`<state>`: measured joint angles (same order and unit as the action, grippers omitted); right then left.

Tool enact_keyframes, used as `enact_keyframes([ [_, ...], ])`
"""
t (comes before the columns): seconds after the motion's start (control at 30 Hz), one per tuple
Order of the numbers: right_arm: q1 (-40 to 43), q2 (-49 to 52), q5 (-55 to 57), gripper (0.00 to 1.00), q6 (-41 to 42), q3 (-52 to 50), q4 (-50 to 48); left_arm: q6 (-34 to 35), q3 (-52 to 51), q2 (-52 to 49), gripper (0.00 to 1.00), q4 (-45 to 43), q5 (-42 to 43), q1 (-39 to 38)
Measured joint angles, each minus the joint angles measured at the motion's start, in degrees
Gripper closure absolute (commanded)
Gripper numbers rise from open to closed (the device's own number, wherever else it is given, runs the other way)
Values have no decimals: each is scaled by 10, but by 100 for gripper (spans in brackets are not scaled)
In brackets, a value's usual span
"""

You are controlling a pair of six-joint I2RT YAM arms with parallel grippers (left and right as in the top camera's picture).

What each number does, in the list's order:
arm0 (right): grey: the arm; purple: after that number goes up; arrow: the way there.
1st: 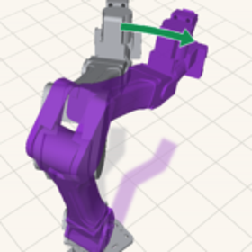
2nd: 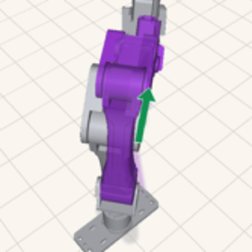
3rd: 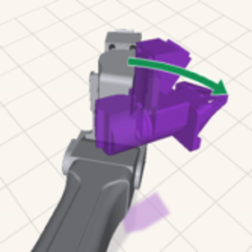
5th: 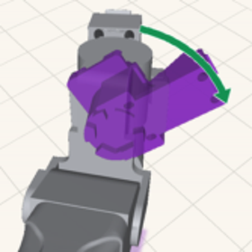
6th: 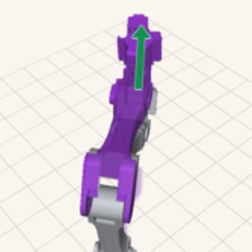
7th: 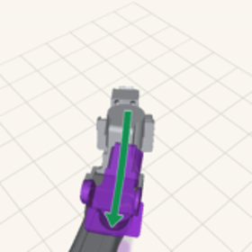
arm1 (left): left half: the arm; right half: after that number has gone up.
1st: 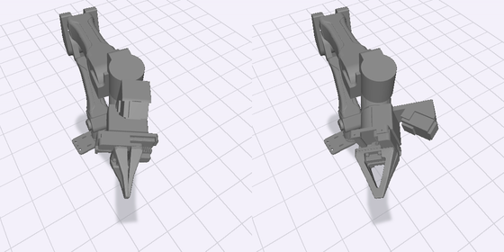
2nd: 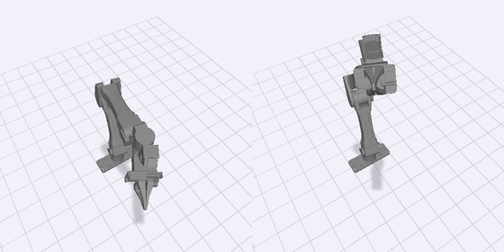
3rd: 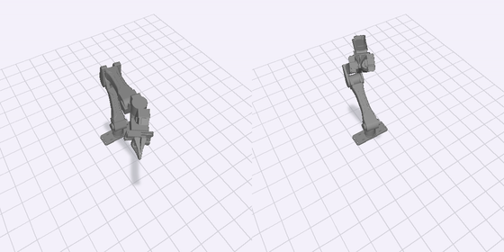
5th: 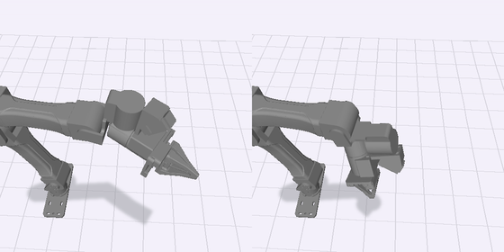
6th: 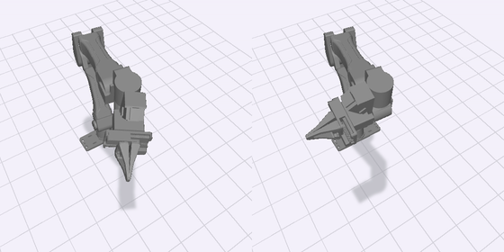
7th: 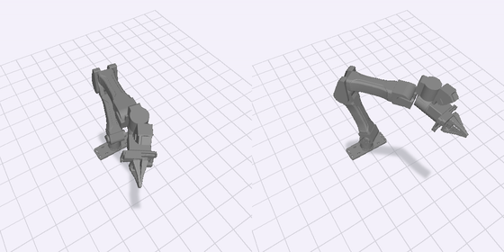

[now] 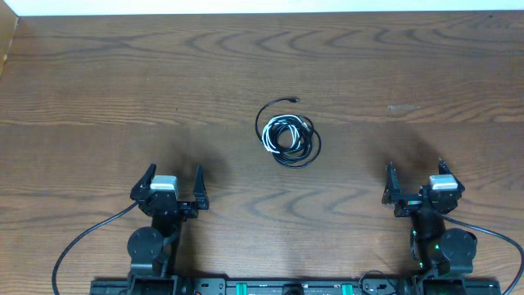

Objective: Untangle cables

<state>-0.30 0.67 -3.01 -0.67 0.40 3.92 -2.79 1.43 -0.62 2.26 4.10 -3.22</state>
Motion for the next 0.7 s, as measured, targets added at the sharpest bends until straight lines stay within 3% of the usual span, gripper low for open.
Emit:
enact_keyframes([
  [0.7, 0, 0, 0, 1, 0, 0, 0, 0, 0, 0, 2, 0, 0, 0],
])
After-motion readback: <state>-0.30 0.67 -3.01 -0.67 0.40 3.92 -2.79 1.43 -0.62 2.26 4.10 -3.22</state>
